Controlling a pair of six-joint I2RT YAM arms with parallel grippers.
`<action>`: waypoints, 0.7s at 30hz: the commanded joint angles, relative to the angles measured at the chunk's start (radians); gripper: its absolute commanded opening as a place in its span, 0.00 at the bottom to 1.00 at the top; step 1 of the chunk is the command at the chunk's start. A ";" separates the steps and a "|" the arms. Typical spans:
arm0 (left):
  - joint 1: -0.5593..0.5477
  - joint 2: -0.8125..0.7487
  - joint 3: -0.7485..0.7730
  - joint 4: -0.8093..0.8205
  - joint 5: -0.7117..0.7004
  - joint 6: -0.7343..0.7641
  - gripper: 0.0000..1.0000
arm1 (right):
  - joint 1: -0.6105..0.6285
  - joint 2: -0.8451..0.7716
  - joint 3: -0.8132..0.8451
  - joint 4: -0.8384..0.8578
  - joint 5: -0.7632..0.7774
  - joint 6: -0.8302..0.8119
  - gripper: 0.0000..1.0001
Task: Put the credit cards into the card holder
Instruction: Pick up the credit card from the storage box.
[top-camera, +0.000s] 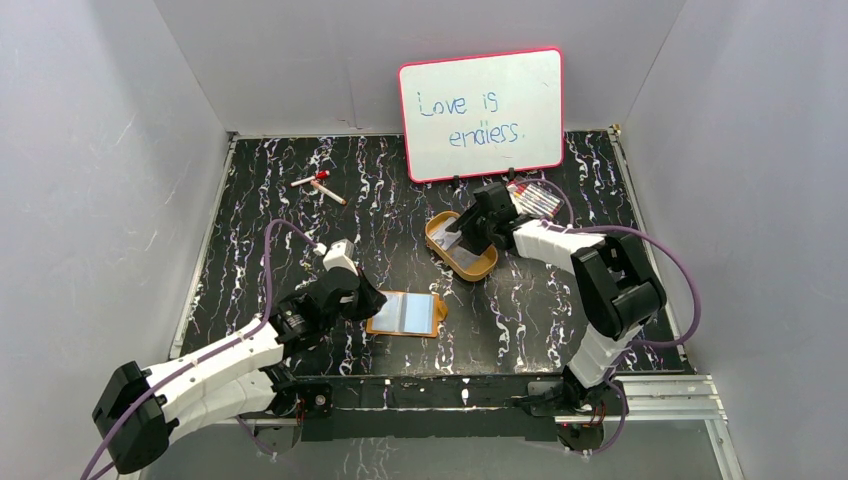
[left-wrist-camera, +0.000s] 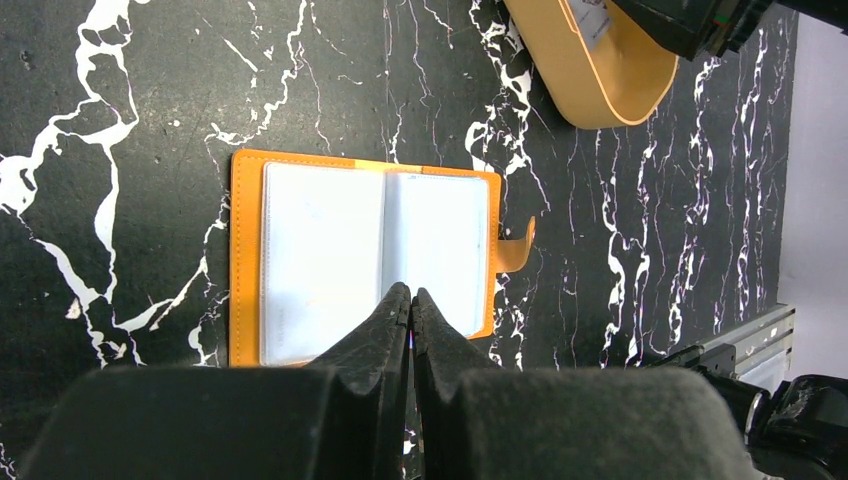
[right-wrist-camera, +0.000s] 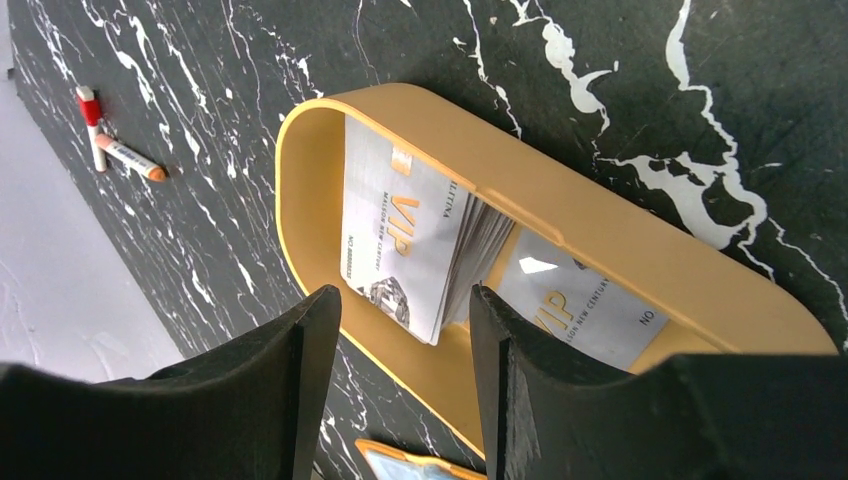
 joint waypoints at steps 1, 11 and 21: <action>0.001 -0.030 -0.016 0.014 -0.005 -0.007 0.03 | 0.016 0.033 0.070 -0.029 0.058 0.040 0.59; 0.002 -0.041 -0.025 0.012 -0.005 -0.006 0.03 | 0.035 0.083 0.095 -0.060 0.074 0.016 0.54; 0.002 -0.041 -0.030 0.012 -0.006 0.000 0.03 | 0.038 0.073 0.046 -0.039 0.071 -0.001 0.42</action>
